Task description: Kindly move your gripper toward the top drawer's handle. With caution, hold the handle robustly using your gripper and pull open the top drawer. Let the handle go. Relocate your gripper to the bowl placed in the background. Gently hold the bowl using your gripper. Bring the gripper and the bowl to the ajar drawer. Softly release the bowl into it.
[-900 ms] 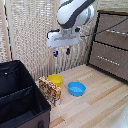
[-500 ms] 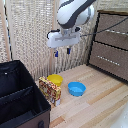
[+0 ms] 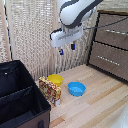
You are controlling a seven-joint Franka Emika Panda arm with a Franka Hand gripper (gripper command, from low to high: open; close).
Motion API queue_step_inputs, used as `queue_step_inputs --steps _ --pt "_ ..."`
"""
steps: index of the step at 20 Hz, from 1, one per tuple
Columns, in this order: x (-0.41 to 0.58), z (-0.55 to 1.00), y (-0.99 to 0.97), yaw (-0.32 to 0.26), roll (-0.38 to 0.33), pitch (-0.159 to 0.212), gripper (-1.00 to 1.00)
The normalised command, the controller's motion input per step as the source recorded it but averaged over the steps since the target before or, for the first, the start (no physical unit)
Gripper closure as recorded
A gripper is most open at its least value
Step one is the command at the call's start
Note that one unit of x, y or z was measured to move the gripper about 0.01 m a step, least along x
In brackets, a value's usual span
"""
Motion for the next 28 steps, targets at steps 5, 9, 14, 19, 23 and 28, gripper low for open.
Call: queue_step_inputs --steps 5,9,14,19,23,28 --pt "-0.116 0.05 -0.11 0.143 -0.357 0.000 -1.00" --pt "-0.105 0.05 -0.10 0.142 -0.355 0.000 -1.00" --pt "-0.077 0.05 -0.10 0.148 -0.352 -0.017 -1.00" --pt "-0.037 0.04 -0.10 0.173 -0.327 -0.069 -1.00" --pt "0.000 0.02 -0.11 0.184 -0.299 -0.098 -1.00" --pt "0.006 0.00 -0.13 0.151 -0.328 -0.062 -1.00"
